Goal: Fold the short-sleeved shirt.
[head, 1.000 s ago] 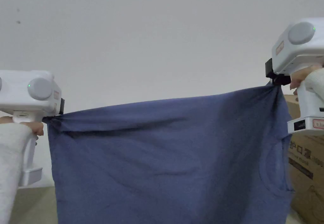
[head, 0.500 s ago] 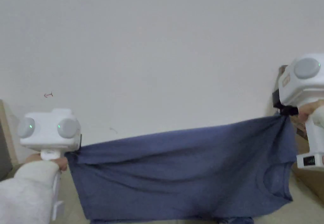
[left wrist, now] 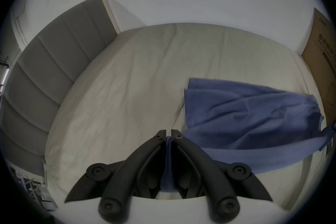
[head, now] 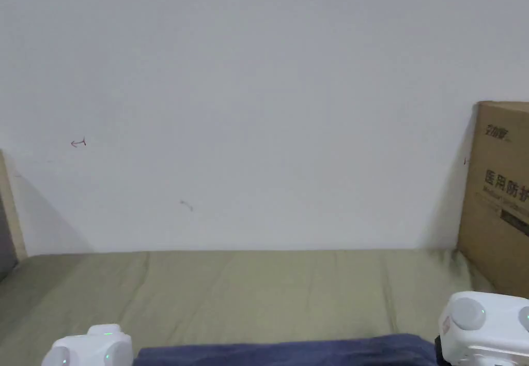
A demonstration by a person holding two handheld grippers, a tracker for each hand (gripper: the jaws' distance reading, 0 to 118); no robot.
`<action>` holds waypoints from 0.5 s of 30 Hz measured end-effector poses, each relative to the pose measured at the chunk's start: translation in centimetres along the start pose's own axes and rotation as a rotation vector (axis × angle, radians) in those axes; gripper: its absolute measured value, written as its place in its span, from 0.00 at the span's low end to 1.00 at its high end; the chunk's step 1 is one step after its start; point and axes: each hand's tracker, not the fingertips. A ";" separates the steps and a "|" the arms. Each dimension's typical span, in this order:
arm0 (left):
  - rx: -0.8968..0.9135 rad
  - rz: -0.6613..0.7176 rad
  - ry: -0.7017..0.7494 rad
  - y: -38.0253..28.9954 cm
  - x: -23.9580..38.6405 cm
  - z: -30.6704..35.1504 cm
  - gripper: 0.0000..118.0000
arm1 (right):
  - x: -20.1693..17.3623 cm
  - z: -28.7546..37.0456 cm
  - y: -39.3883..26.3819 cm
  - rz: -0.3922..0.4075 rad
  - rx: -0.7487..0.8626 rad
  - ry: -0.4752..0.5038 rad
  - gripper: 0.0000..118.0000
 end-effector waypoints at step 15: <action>0.078 -0.116 -0.102 -16.5 -8.1 14.3 0.03 | 7.1 14.2 -20.3 0.030 0.025 0.073 0.04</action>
